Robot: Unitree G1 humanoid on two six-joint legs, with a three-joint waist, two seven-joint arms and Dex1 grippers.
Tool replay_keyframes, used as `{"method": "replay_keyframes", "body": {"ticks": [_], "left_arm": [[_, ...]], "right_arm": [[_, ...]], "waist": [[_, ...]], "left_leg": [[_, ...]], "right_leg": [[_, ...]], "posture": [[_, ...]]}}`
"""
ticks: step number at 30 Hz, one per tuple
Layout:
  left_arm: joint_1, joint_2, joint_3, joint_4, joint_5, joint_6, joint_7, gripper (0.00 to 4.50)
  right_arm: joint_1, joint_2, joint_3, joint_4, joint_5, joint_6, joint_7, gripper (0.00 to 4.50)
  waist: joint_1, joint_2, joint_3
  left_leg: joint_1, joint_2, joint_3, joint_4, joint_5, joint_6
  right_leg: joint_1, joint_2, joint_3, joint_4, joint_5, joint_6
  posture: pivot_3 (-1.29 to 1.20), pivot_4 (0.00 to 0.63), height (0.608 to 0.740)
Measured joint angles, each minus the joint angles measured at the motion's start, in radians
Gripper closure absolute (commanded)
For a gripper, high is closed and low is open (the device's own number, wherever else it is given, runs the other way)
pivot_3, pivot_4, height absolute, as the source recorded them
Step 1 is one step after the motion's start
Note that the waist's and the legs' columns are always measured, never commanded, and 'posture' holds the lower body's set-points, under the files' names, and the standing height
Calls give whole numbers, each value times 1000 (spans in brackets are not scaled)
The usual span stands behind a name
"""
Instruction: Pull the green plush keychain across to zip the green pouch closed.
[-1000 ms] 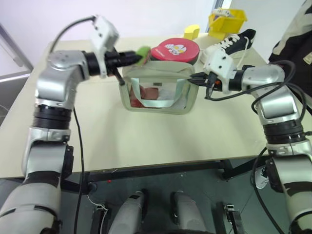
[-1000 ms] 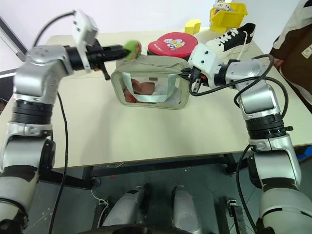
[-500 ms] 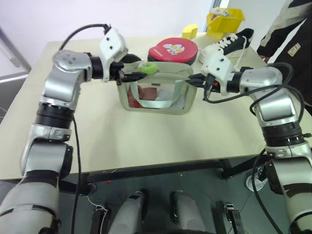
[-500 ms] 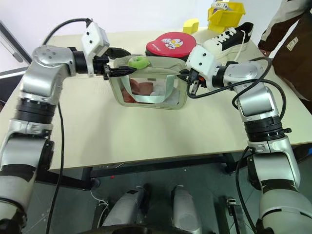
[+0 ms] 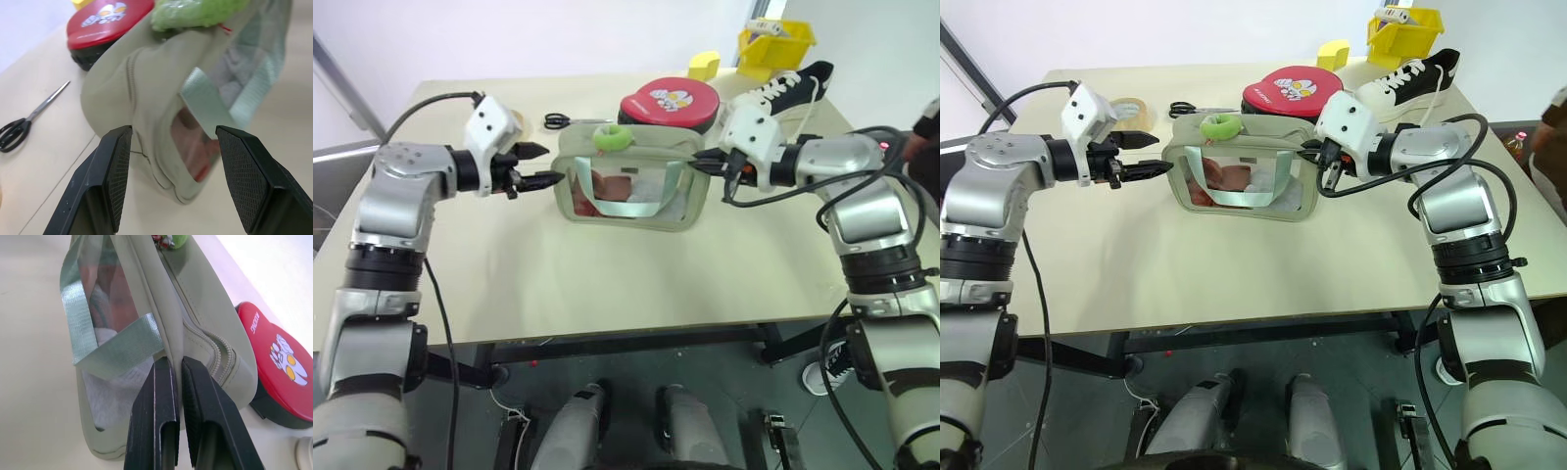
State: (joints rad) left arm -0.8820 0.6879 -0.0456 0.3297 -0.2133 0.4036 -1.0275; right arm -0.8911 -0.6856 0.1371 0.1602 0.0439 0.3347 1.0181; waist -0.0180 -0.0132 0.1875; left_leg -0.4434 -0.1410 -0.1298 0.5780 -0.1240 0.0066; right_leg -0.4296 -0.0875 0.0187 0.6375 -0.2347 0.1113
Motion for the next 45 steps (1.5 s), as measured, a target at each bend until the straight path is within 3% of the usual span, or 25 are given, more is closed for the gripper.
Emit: {"method": "replay_keyframes", "body": {"ticks": [7, 10, 14, 27, 30, 36, 37, 40, 45], "left_arm": [[-28, -35, -13, 107, 31, -71, 10, 1604], [-36, -52, -13, 155, 40, -97, 10, 2424], [-39, -69, -13, 178, 39, -108, -2, 4421], [-57, -49, -12, 144, 29, -37, -59, 4480], [-53, -21, -18, 103, 32, -39, -84, 4500], [-17, -38, -25, 87, 49, -65, -70, 4500], [-17, -38, -24, 87, 49, -64, -69, 4500], [-17, -37, -18, 78, 43, -46, -71, 4500], [-18, -34, -18, 67, 41, -39, -75, 4500]], "right_arm": [[-2, 0, 2, 0, 0, 4, 8, 4500], [-3, -2, 1, -1, 0, 10, 8, 4500], [-2, -3, 1, -2, 0, 19, 8, 4500], [-6, -5, -1, -1, 0, 30, -2, 4500], [-20, -5, -1, 4, 1, 36, 0, 3394], [-80, -24, 12, 50, 7, 29, 61, 266], [-107, -35, 16, 60, 5, 25, 77, 69], [-201, -36, 16, 70, 2, 10, 96, 69], [-261, 145, 34, 56, 30, 32, 54, 69]], "waist": [[-1, 0, 0], [0, 0, 0], [0, 0, 0], [-2, 0, 0], [-3, 0, 0], [3, 0, 0], [3, 0, 0], [0, 0, 0], [-14, 0, 0]], "left_leg": [[0, 0, 0, 0, 0, 0], [0, 0, 0, 0, 0, 0], [0, 0, 0, 0, 0, 0], [0, 0, 0, 0, 0, 0], [0, 0, 0, -1, 0, 0], [-1, 0, 0, 0, 0, 0], [-1, 0, 0, 0, 0, 0], [-1, 0, 1, -1, 0, 0], [0, 0, 0, -1, 0, 0]], "right_leg": [[0, 0, 0, 0, 0, 0], [0, 0, 0, 0, 0, 0], [0, 0, 0, 0, 0, 0], [-1, 0, 0, 0, 0, 0], [-1, 0, 0, 0, 0, 0], [-1, 0, 0, 0, 0, 0], [-1, 0, 0, 0, 0, 0], [-1, 0, 0, 0, 0, 0], [-2, 0, 0, 1, 0, 0]], "posture": [[0, 150, 740], [0, 150, 740], [0, 150, 740], [0, 150, 740], [0, 150, 740], [0, 150, 740], [0, 150, 740], [0, 150, 740], [0, 150, 740]]}}
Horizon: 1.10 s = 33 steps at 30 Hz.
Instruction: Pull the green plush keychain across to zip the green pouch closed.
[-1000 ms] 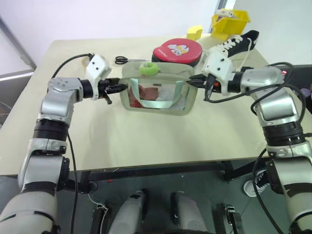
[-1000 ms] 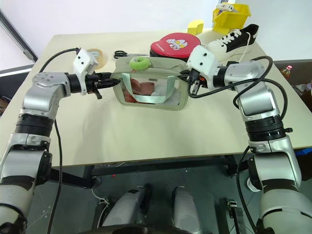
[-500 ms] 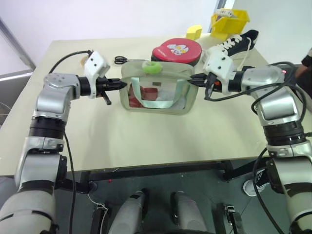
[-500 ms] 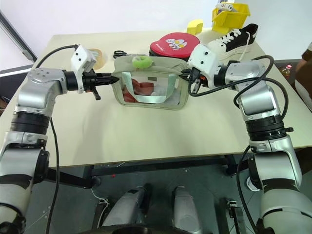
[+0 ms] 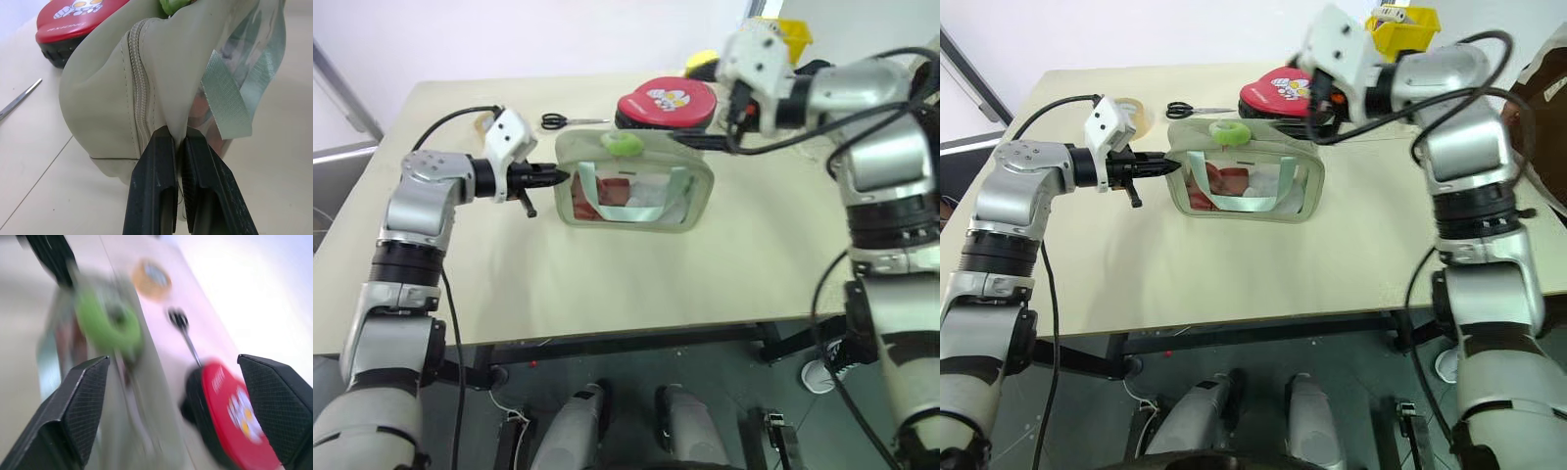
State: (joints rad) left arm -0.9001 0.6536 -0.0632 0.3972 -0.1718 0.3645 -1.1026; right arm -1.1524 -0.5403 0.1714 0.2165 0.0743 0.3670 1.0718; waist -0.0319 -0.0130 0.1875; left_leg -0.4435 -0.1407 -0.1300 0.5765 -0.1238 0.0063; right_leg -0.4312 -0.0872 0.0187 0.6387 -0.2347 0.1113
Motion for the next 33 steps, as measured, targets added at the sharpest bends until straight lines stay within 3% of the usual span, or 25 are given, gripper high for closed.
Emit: {"method": "replay_keyframes", "body": {"ticks": [4, 9, 10, 12, 19, 24, 33], "left_arm": [[1, 1, -1, -9, 0, 0, -4, 4500], [3, 5, -2, -15, 4, 0, -6, 4500], [5, 7, -2, -21, 4, 0, -6, 4500], [12, 15, -1, -33, 4, 0, -6, 4500], [20, 9, -1, -46, -3, 2, -2, 4500], [20, -1, -1, -46, -3, 2, 5, 4500], [29, -2, -1, -58, -13, 3, 17, 4500]], "right_arm": [[1, 114, 64, 23, -8, -13, -37, 69], [1, 113, 83, 119, -36, -73, -35, 69], [1, 108, 83, 139, -41, -82, -35, 296], [1, 102, 83, 161, -49, -90, -35, 881], [1, 94, 73, 166, -47, -86, -22, 4489], [-8, 67, 51, 175, -45, -79, -27, 4489], [13, -138, -79, 129, -65, -45, -142, 4489]], "waist": [[-1, 0, 0], [0, 0, 0], [-2, 0, 0], [-6, 0, 0], [-10, 0, 0], [-8, 0, 0], [-5, 0, 0]], "left_leg": [[-1, -2, 0, 0, 0, 0], [0, -2, 0, 1, 0, 0], [0, -2, 0, 0, 0, 0], [-1, -2, 0, 0, 0, 0], [-1, -2, 0, 0, 1, -1], [-1, -2, 0, 0, 1, -1], [-1, -2, 0, 0, 0, -1]], "right_leg": [[-1, 0, 0, 2, 0, 0], [-1, 0, 0, 4, 0, 0], [-2, 0, 0, 4, 0, 0], [-3, 0, 0, 6, 0, 0], [-3, 0, 0, 7, 0, 0], [-4, 0, 0, 7, 0, 0], [-4, -1, 1, 7, 0, 0]], "posture": [[0, 150, 740], [0, 150, 740], [0, 150, 740], [0, 150, 740], [0, 150, 740], [0, 150, 740], [0, 150, 740]]}}
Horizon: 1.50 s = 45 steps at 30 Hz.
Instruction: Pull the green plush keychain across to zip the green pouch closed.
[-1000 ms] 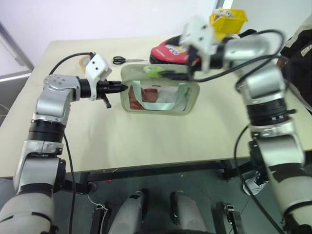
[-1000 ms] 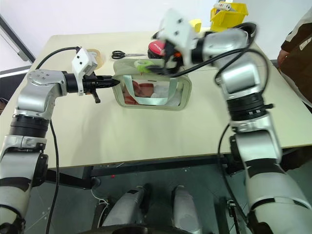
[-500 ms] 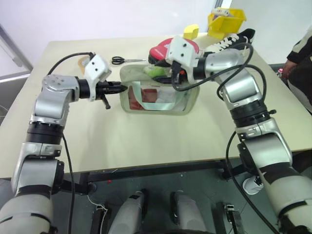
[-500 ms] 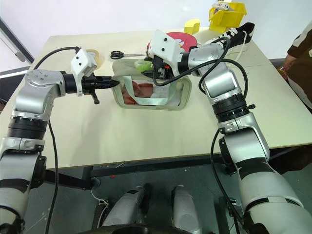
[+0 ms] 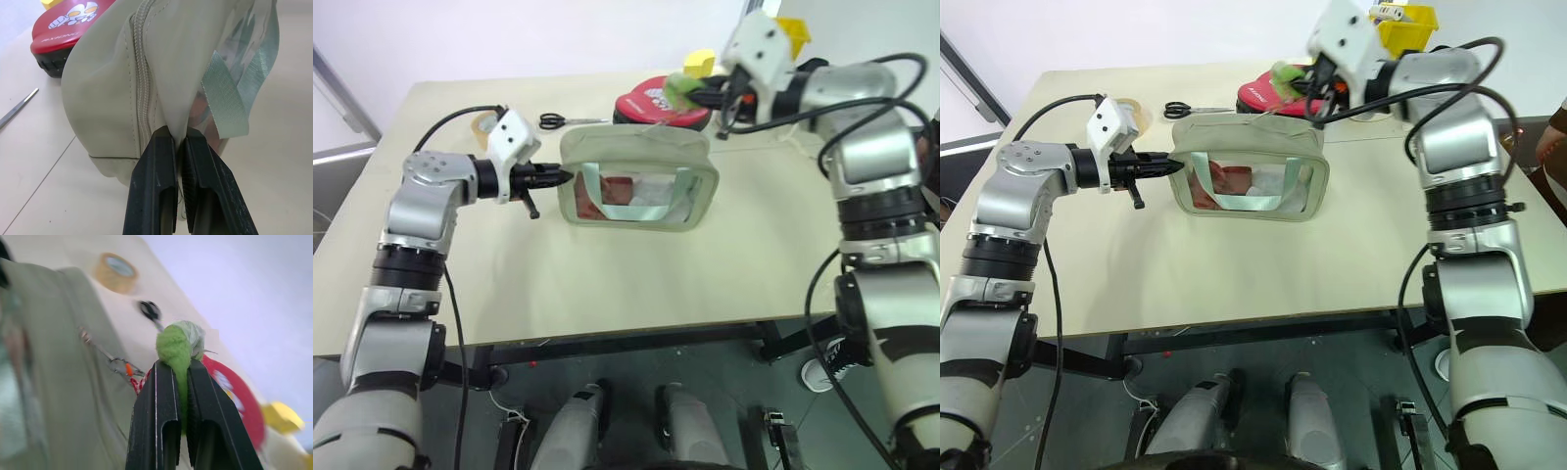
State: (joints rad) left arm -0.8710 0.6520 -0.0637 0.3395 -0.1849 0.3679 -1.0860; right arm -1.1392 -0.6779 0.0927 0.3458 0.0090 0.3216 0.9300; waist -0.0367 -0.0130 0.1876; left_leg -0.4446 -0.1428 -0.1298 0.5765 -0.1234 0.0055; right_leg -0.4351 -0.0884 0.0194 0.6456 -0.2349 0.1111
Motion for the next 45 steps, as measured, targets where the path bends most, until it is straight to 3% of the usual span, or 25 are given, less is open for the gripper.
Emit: {"method": "replay_keyframes", "body": {"ticks": [5, 9, 15, 20, 27, 31, 36, 37, 39, 45], "left_arm": [[9, 4, 0, -9, -2, 14, 3, 4500], [12, 5, 0, -11, -2, 21, 8, 4500], [19, 7, 1, -31, -2, 38, 15, 4500], [25, 6, 0, -40, -2, 54, 17, 4500], [35, 12, 0, -67, -3, 76, 19, 4500], [38, 13, 1, -69, -3, 79, 23, 4500], [39, 15, 2, -68, -3, 80, 25, 4500], [39, 15, 2, -69, -3, 79, 24, 4138], [39, 16, 2, -68, -3, 80, 18, 3431], [14, 73, 36, -54, -60, 140, -37, 386]], "right_arm": [[124, -84, -29, -11, -54, -26, -102, 4489], [280, -81, -51, -28, -58, -20, -162, 4489], [419, 85, -62, -13, -30, -10, -264, 4489], [425, 230, -60, 58, -15, -7, -338, 4489], [429, 222, -47, 59, -15, -4, -308, 4489], [429, 188, -66, 27, 27, 44, -255, 2990], [384, 58, -66, -49, 58, 89, -129, 412], [363, 12, -67, -71, 69, 97, -87, 19], [340, -87, -70, -117, 97, 113, 8, 0], [342, -251, -71, -213, 191, 201, 225, 0]], "waist": [[2, 0, 0], [1, 0, 0], [-5, 0, 0], [-5, 0, 0], [-5, 0, 0], [-5, 0, 0], [-4, 0, 0], [-3, 0, 0], [-1, 0, 0], [-6, 0, 0]], "left_leg": [[0, 0, 0, 0, 0, 0], [0, 0, 0, 0, 0, 0], [1, 0, 0, 0, 0, 0], [2, 0, 0, 1, 1, 1], [2, 0, -1, 1, 0, 0], [2, 0, -1, 1, 0, 0], [2, 0, 0, 1, 0, 0], [2, 0, 0, 0, 0, 0], [1, 0, 0, 0, 0, 1], [0, 1, 0, 1, -1, 1]], "right_leg": [[0, 0, 0, 0, 0, 0], [1, -1, 1, 0, 0, 0], [2, 0, 1, 0, 0, 0], [2, 1, 1, 0, 0, 0], [3, 1, 0, 0, 0, 0], [3, 1, 0, 0, 0, 0], [2, 0, 0, 0, 0, 0], [2, 0, 0, 0, 0, 0], [3, 0, -1, -1, 0, 0], [2, -1, -1, -2, -2, -2]], "posture": [[0, 150, 740], [0, 150, 740], [0, 150, 740], [0, 150, 740], [0, 150, 740], [0, 150, 740], [0, 150, 740], [0, 150, 740], [0, 150, 740], [0, 150, 740]]}}
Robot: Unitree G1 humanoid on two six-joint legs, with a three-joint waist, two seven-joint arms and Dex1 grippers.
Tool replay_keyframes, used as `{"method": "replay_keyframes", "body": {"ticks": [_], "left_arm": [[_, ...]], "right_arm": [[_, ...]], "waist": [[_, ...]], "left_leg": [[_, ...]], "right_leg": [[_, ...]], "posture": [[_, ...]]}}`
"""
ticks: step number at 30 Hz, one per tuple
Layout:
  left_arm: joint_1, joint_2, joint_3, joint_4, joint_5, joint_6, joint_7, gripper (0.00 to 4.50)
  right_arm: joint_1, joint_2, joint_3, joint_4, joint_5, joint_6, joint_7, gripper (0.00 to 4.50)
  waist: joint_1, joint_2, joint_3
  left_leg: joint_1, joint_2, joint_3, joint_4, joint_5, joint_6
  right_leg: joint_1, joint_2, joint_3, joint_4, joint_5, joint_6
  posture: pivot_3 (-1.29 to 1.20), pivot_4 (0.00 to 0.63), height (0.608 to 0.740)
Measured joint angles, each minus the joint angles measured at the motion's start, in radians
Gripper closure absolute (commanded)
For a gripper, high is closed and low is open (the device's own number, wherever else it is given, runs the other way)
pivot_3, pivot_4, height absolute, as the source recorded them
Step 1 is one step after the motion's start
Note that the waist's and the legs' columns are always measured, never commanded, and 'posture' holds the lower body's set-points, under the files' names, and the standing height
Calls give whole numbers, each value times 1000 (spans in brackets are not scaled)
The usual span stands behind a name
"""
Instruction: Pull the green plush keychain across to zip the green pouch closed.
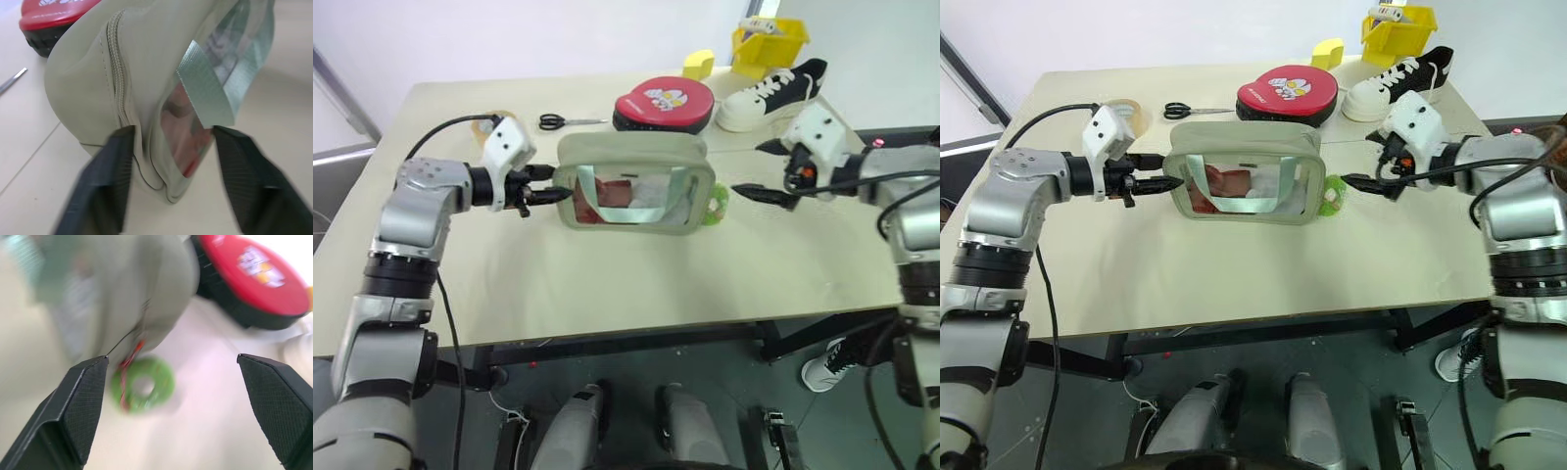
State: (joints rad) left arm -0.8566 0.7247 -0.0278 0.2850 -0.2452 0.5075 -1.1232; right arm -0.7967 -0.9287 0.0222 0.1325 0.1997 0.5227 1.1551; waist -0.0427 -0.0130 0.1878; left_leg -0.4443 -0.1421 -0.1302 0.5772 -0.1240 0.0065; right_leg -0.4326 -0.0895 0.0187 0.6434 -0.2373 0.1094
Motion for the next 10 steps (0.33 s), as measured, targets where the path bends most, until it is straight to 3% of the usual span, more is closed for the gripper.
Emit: {"method": "replay_keyframes", "body": {"ticks": [1, 6, 10], "left_arm": [[-20, 23, 15, 4, -17, 18, -15, 43], [-55, 117, 52, -11, -83, 80, -101, 43], [-55, 123, 52, 13, -71, 62, -84, 43]], "right_arm": [[-9, -8, -4, -31, 27, 41, 21, 0], [-49, 8, -34, -191, 141, 197, 2, 0], [-45, 17, -50, -259, 172, 265, -73, 0]], "waist": [[-3, 0, 0], [-2, 0, 0], [14, 0, 0]], "left_leg": [[0, 0, 0, 0, 0, 0], [0, 0, 0, -1, -1, 0], [-1, 0, 1, -1, -1, 0]], "right_leg": [[-1, 0, 0, 0, 0, 0], [-1, 0, 1, 0, -2, -1], [0, -2, 1, -2, -3, -2]], "posture": [[0, 150, 740], [0, 150, 740], [0, 150, 740]]}}
